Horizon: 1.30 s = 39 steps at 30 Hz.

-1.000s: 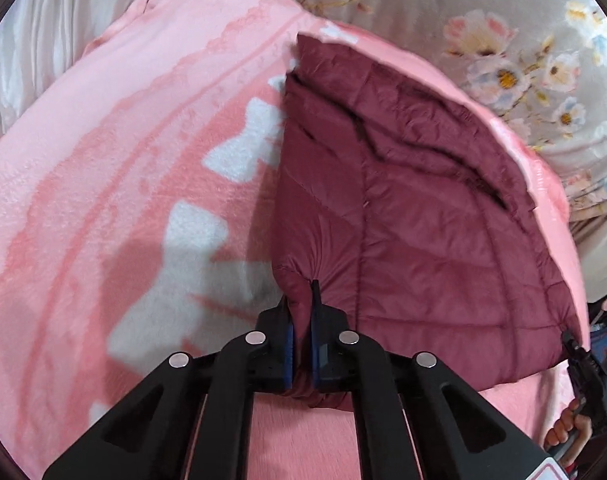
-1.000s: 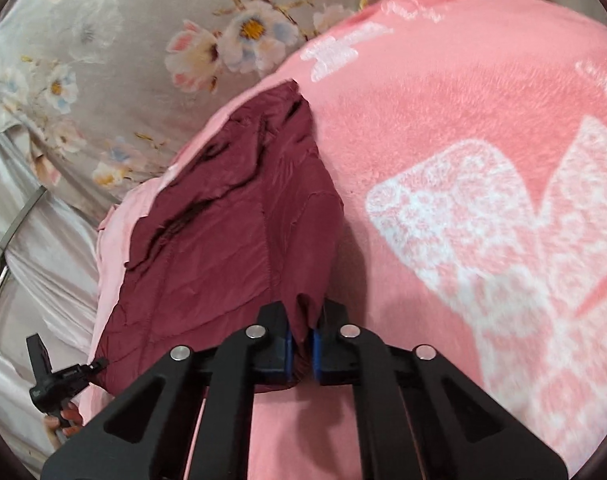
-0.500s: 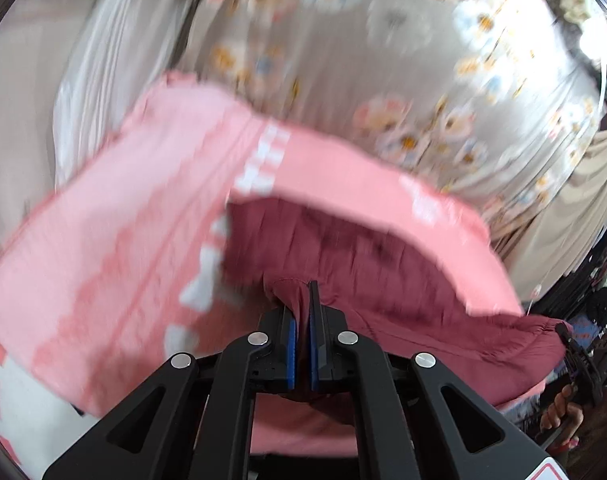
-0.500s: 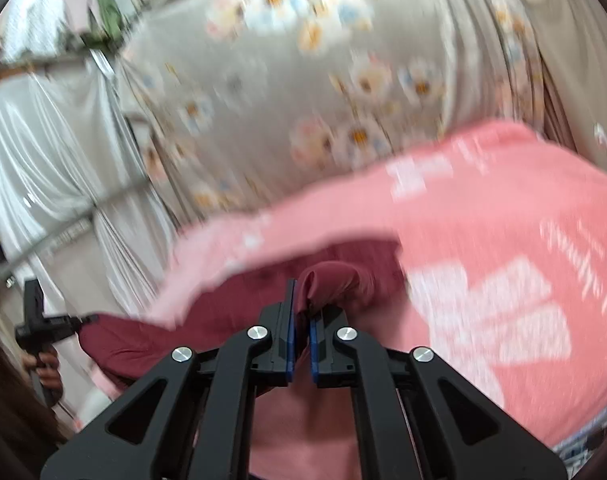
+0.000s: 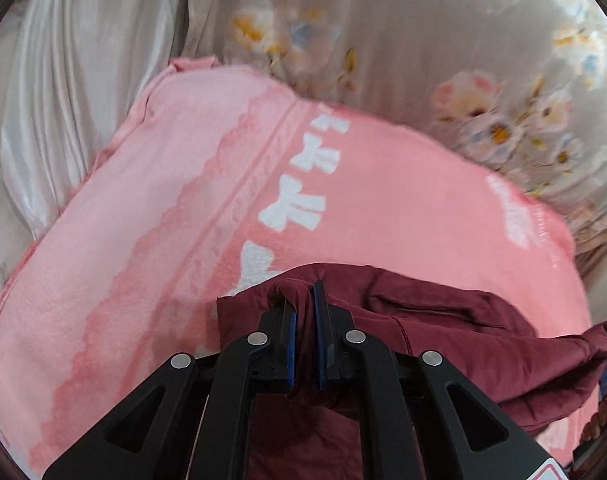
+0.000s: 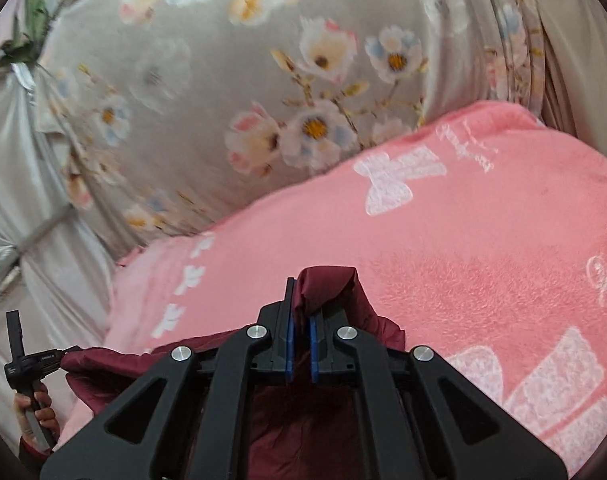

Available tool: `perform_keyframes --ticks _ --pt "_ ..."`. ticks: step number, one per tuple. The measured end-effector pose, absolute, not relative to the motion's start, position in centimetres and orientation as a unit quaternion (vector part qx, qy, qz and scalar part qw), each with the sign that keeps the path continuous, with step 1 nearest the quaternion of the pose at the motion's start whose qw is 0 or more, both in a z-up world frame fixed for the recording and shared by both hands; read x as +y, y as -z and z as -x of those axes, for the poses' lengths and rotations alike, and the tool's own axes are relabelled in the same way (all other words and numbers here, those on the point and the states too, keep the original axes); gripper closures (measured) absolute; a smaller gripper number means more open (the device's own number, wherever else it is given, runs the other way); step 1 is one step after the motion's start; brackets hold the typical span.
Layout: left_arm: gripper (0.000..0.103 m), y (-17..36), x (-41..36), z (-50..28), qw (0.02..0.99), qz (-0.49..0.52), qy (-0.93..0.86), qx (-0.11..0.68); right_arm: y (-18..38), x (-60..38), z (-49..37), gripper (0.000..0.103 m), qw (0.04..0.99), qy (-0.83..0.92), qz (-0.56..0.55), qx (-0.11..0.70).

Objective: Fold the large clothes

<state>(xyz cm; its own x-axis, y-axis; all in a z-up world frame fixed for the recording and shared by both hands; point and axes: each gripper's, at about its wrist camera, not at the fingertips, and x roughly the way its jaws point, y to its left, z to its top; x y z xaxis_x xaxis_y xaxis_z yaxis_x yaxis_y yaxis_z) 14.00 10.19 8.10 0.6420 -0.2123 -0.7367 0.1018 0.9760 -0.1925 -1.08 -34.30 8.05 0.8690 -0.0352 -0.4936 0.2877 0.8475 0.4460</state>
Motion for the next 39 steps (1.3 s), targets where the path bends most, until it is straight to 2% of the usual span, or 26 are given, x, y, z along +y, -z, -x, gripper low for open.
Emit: perform_keyframes --ticks 3,6,9,10,11,12,17,18,19,21,23,25,31,32,33,34,35,39 --pt "0.09 -4.6 9.1 -16.6 0.894 0.046 0.066 0.44 -5.1 -34.4 -1.7 0.098 0.923 0.105 -0.252 0.271" --pt "0.087 -0.7 9.3 -18.7 0.877 0.06 0.061 0.473 -2.7 -34.4 -3.5 0.091 0.917 0.116 -0.25 0.288" --pt "0.087 0.2 10.5 -18.8 0.87 0.109 0.073 0.476 -2.5 -34.8 -3.0 0.073 0.919 0.112 -0.268 0.266" --pt "0.087 -0.2 11.1 -18.5 0.87 0.126 0.079 0.47 -3.0 -34.8 -2.4 0.063 0.922 0.114 -0.27 0.252" --pt "0.087 -0.7 11.6 -18.0 0.871 0.136 0.084 0.464 -3.4 -34.9 -1.8 0.049 0.925 0.12 -0.268 0.24" --pt "0.087 -1.4 12.0 -17.6 0.874 0.142 0.089 0.456 -4.0 -34.9 -1.2 0.044 0.928 0.125 -0.265 0.229" --pt "0.084 -6.1 13.1 -15.7 0.892 0.145 0.118 0.412 -5.5 -34.1 -0.2 0.042 0.938 0.114 -0.239 0.224" --pt "0.076 -6.9 13.1 -15.5 0.897 0.144 0.118 0.402 -5.4 -33.8 -0.5 0.042 0.938 0.109 -0.232 0.233" --pt "0.053 -8.1 13.2 -15.3 0.91 0.134 0.095 0.38 -5.0 -33.4 -1.0 0.042 0.938 0.108 -0.223 0.243" --pt "0.036 -10.2 13.3 -14.2 0.943 0.103 0.04 0.314 -4.3 -32.9 -1.9 0.041 0.935 0.109 -0.211 0.263" --pt "0.036 -11.0 12.7 -14.1 0.951 0.072 0.03 0.298 -3.1 -32.9 -3.1 0.041 0.928 0.11 -0.21 0.287" --pt "0.036 -10.4 11.4 -15.0 0.942 0.046 0.046 0.328 -1.9 -33.4 -4.3 0.041 0.919 0.112 -0.221 0.307" --pt "0.036 -3.2 7.5 -19.2 0.894 0.026 0.088 0.439 1.6 -35.9 -8.7 0.039 0.879 0.121 -0.273 0.371" --pt "0.036 -2.1 7.3 -19.7 0.887 0.03 0.088 0.452 2.3 -36.1 -9.4 0.044 0.873 0.115 -0.277 0.385" --pt "0.038 -1.0 7.1 -20.1 0.881 0.035 0.081 0.465 2.9 -36.0 -10.0 0.055 0.868 0.108 -0.277 0.398" --pt "0.038 -0.1 6.9 -20.4 0.877 0.039 0.074 0.472 3.1 -35.9 -10.1 0.085 0.865 0.109 -0.272 0.407" --pt "0.038 0.6 6.8 -20.6 0.876 0.039 0.07 0.475 3.0 -35.8 -9.8 0.098 0.867 0.112 -0.268 0.405" --pt "0.033 2.5 6.7 -20.4 0.882 0.018 0.049 0.468 1.2 -35.9 -6.9 0.101 0.887 0.154 -0.239 0.363"
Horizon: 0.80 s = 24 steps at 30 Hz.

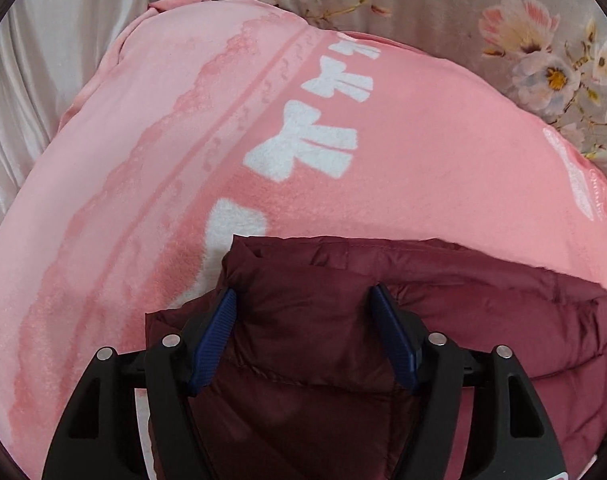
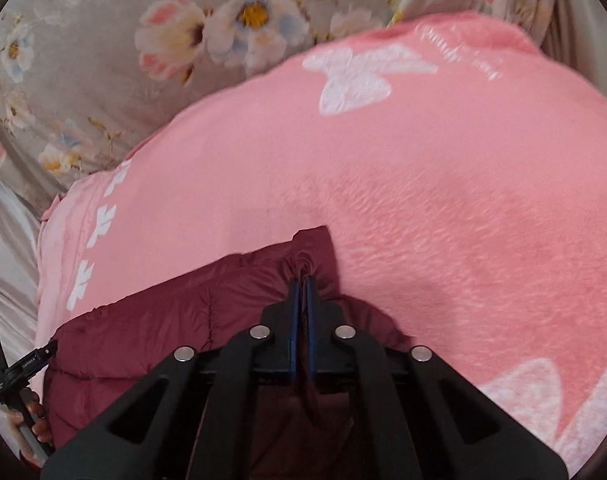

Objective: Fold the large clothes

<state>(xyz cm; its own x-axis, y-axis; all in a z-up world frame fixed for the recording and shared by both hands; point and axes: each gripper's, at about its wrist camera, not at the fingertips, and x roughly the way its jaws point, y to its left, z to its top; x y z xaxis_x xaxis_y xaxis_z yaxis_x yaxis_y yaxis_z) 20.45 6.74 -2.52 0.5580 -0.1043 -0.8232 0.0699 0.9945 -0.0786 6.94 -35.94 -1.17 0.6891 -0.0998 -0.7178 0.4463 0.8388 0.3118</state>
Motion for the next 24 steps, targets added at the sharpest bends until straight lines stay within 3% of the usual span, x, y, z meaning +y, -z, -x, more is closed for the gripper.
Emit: perform_keyframes --ticks 10,18,19,20,22,24 --pt "0.02 4.6 6.0 -20.6 0.897 -0.015 0.018 0.442 5.6 -33.7 -7.8 0.101 0.885 0.191 -0.157 0.395" --pt "0.015 4.7 6.3 -20.8 0.898 -0.01 0.005 0.439 5.8 -35.3 -7.3 0.1 0.884 0.173 -0.204 0.384" --pt "0.015 4.5 6.8 -20.7 0.898 0.0 0.006 0.439 5.6 -35.5 -7.0 0.097 0.884 0.175 -0.211 0.379" --pt "0.015 4.3 7.2 -20.6 0.898 0.007 0.006 0.439 5.2 -35.8 -6.5 0.083 0.882 0.189 -0.215 0.375" --pt "0.017 3.1 8.4 -19.7 0.897 0.015 0.0 0.443 3.0 -35.9 -4.5 0.07 0.881 0.245 -0.206 0.349" --pt "0.019 1.2 9.1 -18.2 0.903 0.012 -0.017 0.429 0.3 -34.9 -2.7 0.07 0.897 0.244 -0.19 0.316"
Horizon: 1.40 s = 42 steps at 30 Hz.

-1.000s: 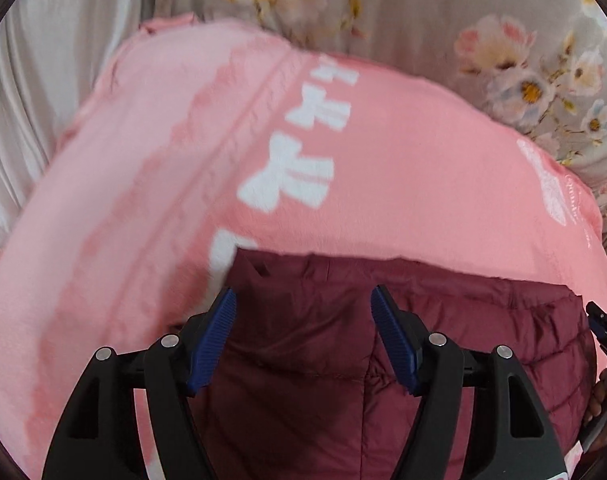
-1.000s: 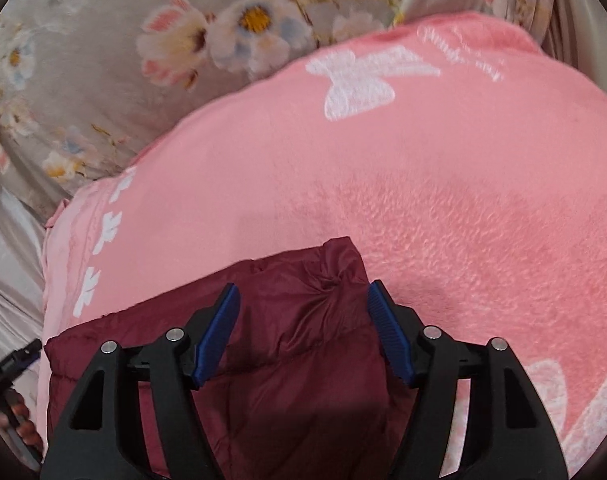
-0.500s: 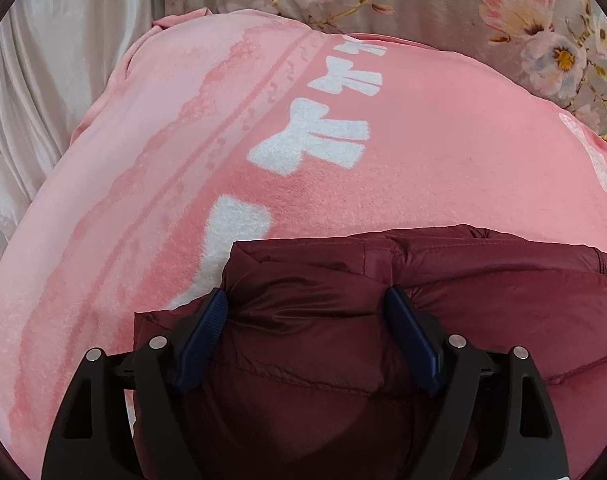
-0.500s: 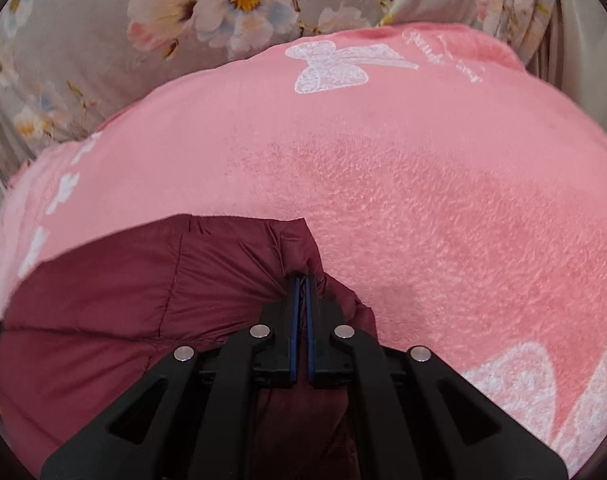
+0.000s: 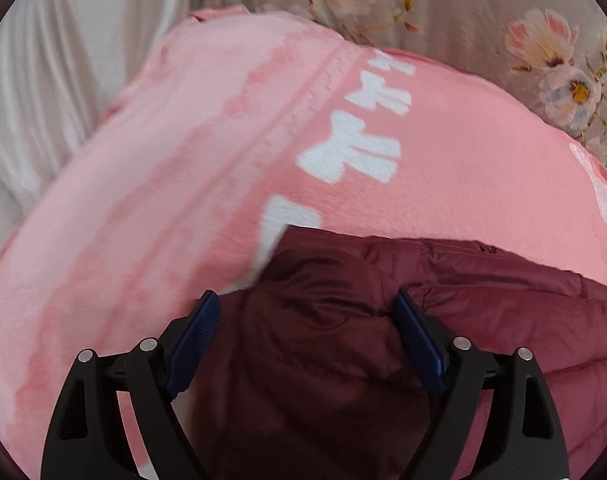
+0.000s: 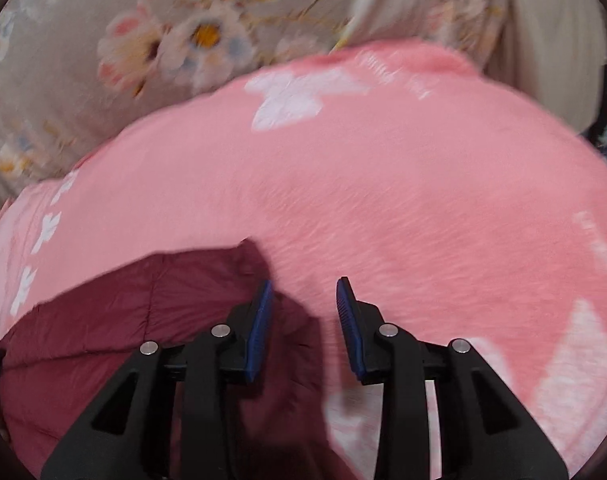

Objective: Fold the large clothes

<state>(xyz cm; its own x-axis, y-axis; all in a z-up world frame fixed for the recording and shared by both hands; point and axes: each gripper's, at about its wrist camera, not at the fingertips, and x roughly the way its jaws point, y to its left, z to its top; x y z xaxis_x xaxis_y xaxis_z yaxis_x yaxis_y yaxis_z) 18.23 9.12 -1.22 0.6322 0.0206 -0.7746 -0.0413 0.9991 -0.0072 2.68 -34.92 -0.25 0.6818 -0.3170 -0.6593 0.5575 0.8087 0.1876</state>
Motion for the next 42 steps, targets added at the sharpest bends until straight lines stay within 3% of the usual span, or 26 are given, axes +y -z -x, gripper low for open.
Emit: perform_keyframes --ticks 7,12,14,16,25,42 --pt "0.022 -6.8 2.9 -13.6 0.931 -0.03 0.059 0.358 -4.6 -23.8 -5.5 0.071 0.939 0.052 -0.118 0.319" --pt "0.023 -2.1 -5.2 -14.3 0.901 -0.09 0.094 0.413 -1.7 -17.1 -10.1 0.077 0.927 0.004 -0.049 0.371" --pt "0.028 0.3 -6.6 -14.7 0.892 -0.098 0.091 0.431 0.1 -16.8 -11.2 0.082 0.92 0.007 -0.048 0.389" --pt "0.026 2.1 -7.1 -15.0 0.892 -0.097 0.081 0.433 1.5 -17.1 -11.6 0.083 0.917 0.021 -0.045 0.397" --pt "0.015 3.9 -7.0 -16.2 0.901 -0.087 0.065 0.42 4.1 -18.5 -12.5 0.085 0.912 0.026 -0.083 0.4" --pt "0.013 4.1 -7.2 -16.0 0.901 -0.096 0.056 0.419 3.7 -18.9 -11.7 0.084 0.912 0.029 -0.109 0.395"
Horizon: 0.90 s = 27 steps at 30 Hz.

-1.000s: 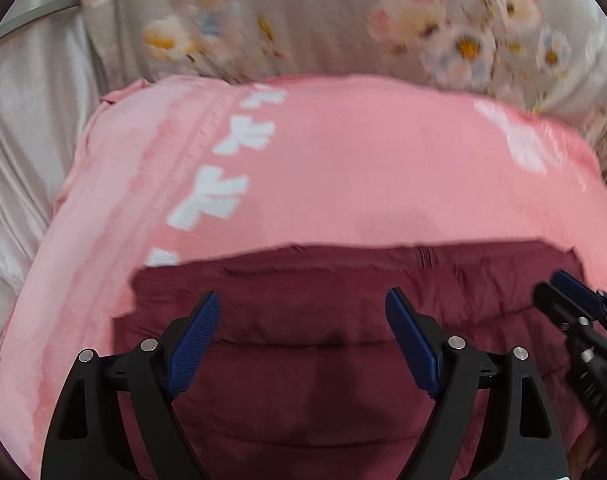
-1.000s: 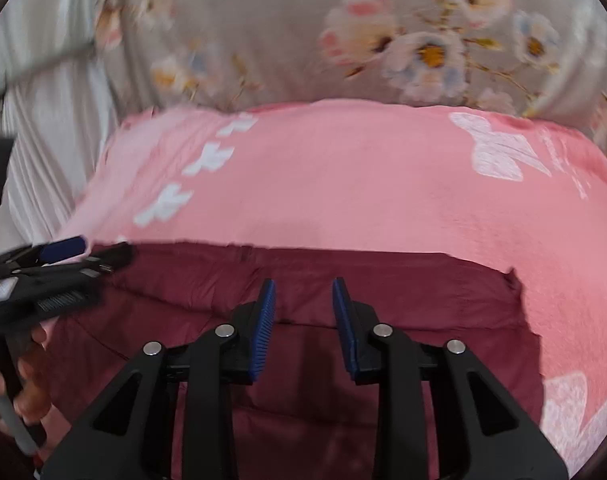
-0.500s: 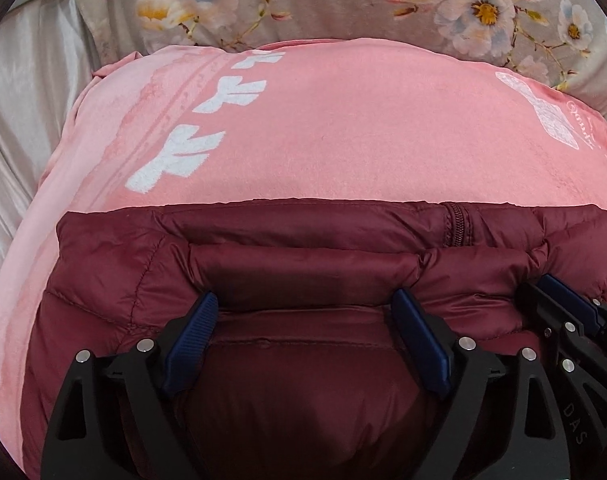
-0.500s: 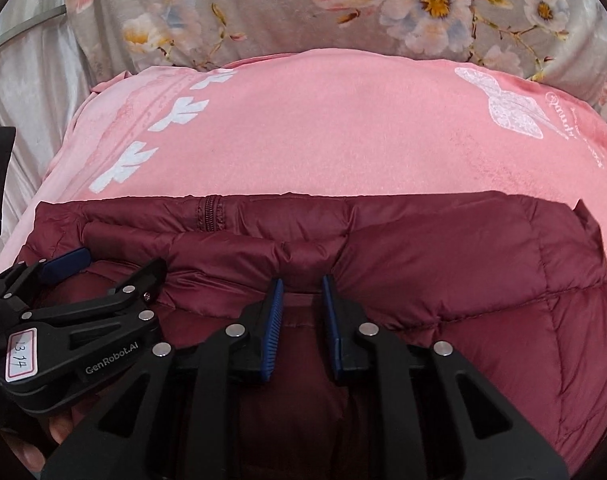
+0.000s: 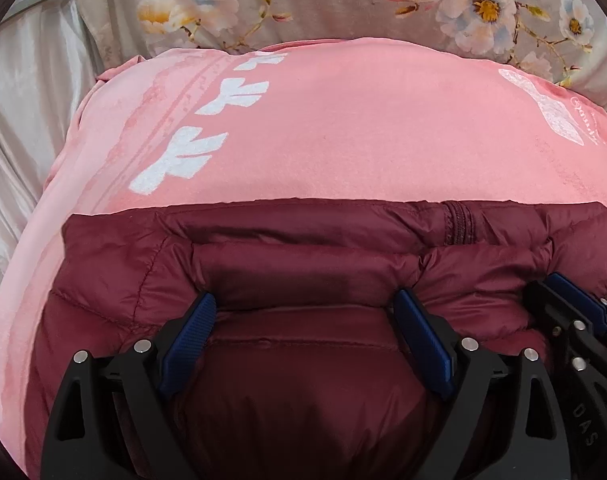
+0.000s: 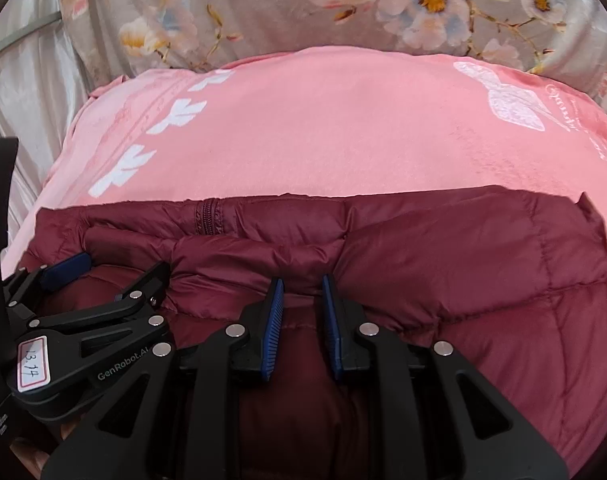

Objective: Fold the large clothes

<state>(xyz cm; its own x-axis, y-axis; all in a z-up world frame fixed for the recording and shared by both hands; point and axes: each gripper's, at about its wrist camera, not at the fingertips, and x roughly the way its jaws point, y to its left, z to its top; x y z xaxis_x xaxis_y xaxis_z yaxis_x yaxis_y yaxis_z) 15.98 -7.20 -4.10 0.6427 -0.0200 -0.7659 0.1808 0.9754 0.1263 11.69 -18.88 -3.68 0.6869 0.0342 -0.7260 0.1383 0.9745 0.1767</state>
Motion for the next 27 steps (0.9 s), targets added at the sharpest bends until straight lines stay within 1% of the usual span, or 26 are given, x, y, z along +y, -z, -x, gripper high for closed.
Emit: perform_keyframes --ticks 2,3,5,10,13,21,24,27 --pt "0.015 3.1 -6.1 -14.1 0.901 -0.081 0.062 0.421 2.7 -18.7 -9.1 0.083 0.913 0.018 -0.133 0.386" --pt "0.015 2.5 -5.4 -12.5 0.902 -0.071 0.07 0.419 2.2 -18.2 -7.3 0.081 0.916 0.015 -0.129 0.38" --pt "0.015 2.1 -4.8 -10.2 0.904 -0.073 0.071 0.416 2.0 -17.3 -5.0 0.081 0.919 0.015 -0.116 0.377" --pt "0.015 3.4 -4.7 -6.2 0.906 -0.089 0.061 0.409 2.7 -15.6 -2.1 0.081 0.916 0.009 -0.098 0.39" --pt "0.015 4.1 -5.0 -5.4 0.911 -0.105 0.052 0.396 3.4 -14.9 -1.7 0.081 0.917 0.018 -0.088 0.388" --pt "0.012 4.7 -4.6 -5.5 0.916 -0.097 0.049 0.386 4.0 -14.8 -1.9 0.081 0.916 0.022 -0.09 0.391" --pt "0.012 4.3 -3.7 -5.2 0.916 -0.081 0.058 0.389 3.9 -15.0 -1.8 0.081 0.917 0.019 -0.093 0.388" --pt "0.012 2.8 -0.3 -3.4 0.913 -0.038 0.078 0.4 2.7 -15.0 -0.2 0.08 0.915 0.01 -0.113 0.386"
